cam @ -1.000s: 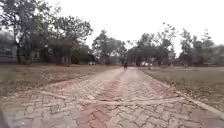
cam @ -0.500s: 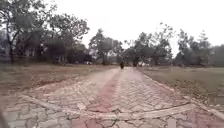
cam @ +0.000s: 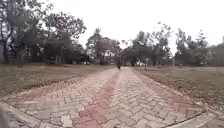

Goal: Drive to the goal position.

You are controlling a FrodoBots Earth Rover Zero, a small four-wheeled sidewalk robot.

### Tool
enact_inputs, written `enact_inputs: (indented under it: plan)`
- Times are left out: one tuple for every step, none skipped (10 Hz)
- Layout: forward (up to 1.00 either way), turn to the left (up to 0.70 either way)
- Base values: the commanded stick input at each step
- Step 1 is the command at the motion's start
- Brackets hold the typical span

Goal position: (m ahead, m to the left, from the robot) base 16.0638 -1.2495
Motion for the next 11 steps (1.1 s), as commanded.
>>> enact_inputs:
  plan:
    - [0.70, 0.00]
    - [0.70, 0.00]
    - [0.70, 0.00]
    - [0.70, 0.00]
    - [0.70, 0.00]
    - [0.70, -0.03]
    - [0.70, -0.08]
    - [0.70, -0.26]
    - [0.70, -0.10]
    - [0.70, 0.00]
    - [0.70, 0.00]
